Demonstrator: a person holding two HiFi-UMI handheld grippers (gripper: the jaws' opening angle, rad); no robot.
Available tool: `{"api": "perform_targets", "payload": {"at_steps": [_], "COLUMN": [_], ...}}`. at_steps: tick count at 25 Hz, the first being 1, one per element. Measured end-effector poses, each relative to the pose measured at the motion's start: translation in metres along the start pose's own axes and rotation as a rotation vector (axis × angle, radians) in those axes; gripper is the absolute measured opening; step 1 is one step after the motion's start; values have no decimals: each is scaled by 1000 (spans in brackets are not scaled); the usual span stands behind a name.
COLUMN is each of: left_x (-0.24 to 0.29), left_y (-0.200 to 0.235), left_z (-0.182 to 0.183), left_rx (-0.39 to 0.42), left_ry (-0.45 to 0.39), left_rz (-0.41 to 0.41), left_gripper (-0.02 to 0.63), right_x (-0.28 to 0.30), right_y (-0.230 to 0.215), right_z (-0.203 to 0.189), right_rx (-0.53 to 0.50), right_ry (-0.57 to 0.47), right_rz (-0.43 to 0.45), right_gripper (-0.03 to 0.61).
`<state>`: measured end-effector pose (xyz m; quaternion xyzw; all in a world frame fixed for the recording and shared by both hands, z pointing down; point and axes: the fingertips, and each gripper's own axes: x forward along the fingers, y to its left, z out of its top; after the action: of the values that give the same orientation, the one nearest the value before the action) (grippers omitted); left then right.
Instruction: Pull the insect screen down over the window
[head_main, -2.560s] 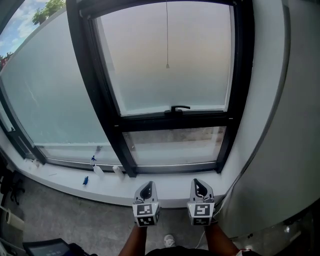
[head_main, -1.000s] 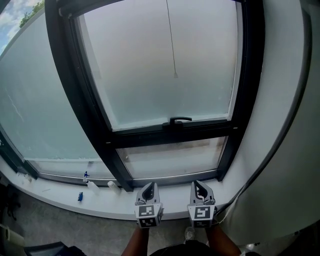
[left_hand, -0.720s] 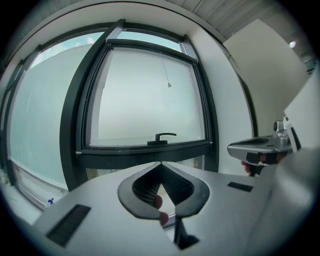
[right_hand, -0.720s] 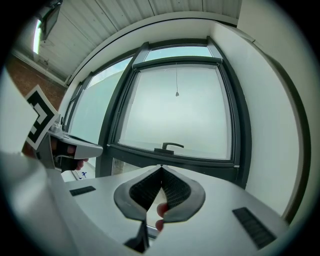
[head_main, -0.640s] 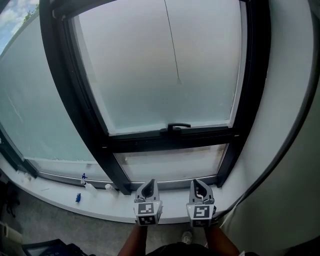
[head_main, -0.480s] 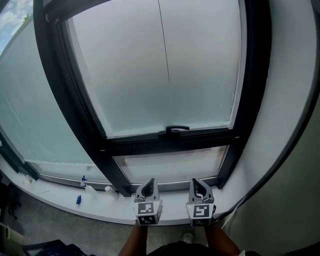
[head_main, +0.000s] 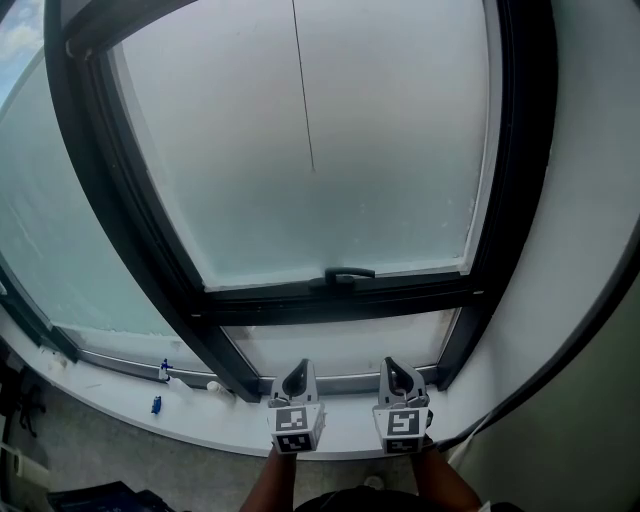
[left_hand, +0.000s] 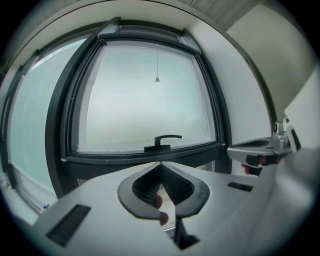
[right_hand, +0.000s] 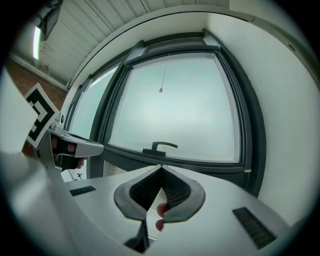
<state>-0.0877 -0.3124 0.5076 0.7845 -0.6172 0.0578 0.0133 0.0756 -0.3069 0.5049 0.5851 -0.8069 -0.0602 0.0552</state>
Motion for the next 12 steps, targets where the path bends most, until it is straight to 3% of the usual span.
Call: {"api": "perform_targets", "payload": {"at_steps": [5, 12], "left_x": [18, 38], "left_y": [0, 4], "left_z": [2, 19], "left_rx": [-6, -18], "left_ry": [-5, -38], "left_rz": [15, -3], "left_gripper": [3, 3], "right_x": [16, 37], "right_y": [-9, -22], "right_z": [-1, 8], "right_rx": [-9, 12], "right_ry": [1, -49], "right_rz": [21, -25], "right_gripper": [3, 3]}}
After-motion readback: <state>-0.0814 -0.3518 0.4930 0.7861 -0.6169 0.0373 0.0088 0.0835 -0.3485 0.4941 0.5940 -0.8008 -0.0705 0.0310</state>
